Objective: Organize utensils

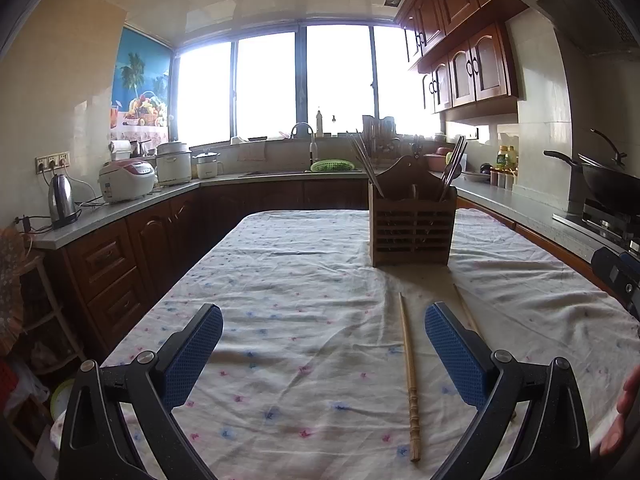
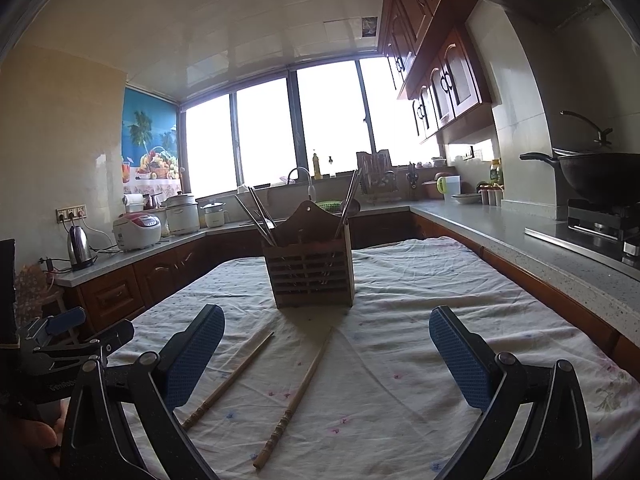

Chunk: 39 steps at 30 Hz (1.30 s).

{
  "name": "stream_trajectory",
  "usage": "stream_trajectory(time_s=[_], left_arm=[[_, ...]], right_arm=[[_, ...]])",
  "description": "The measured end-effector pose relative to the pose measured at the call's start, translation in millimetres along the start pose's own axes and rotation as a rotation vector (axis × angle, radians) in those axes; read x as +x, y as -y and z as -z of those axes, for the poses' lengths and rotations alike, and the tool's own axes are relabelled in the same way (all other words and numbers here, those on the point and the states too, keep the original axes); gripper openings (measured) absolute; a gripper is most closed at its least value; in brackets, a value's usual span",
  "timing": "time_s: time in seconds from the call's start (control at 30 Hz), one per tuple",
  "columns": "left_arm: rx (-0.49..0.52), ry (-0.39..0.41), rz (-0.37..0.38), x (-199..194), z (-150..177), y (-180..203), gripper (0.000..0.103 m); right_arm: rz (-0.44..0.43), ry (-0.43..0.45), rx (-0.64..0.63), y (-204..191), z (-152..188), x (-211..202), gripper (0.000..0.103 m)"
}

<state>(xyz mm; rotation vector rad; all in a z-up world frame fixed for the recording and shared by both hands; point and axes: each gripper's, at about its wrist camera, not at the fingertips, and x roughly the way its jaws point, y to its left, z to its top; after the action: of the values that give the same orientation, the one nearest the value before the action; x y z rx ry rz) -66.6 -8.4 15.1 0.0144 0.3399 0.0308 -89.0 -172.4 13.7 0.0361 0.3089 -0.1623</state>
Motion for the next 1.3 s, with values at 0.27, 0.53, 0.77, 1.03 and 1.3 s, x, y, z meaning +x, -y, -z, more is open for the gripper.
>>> stream_trajectory(time_s=[0.27,0.53,0.77,1.03,1.3], left_arm=[[-0.009,-0.008,0.001,-0.1,-0.8,0.7,0.102],[-0.008,-0.009,0.004,-0.8,-0.8,1.9,0.102],[-0.012,-0.009,0.004,-1.6,-1.2,2.5,0.102],[-0.011,-0.01,0.005,-2.1,-2.2,4.8,0.102],[-0.012,-0.019,0.004,0.6,-2.6,6.6,0.102]], right_arm=[[-0.002,0.002,0.002,-0.9,-2.0,-1.3,0.103],[-0.005,0.006,0.006,-1.6,-4.6,-3.7,0.103],[-0.011,0.009,0.007,-2.7,-5.7,-4.3,0.103],[-0.019,0.008,0.005,-4.6,-5.8,-3.4,0.103],[-0.019,0.007,0.006,-4.5,-5.7,-3.2,0.103]])
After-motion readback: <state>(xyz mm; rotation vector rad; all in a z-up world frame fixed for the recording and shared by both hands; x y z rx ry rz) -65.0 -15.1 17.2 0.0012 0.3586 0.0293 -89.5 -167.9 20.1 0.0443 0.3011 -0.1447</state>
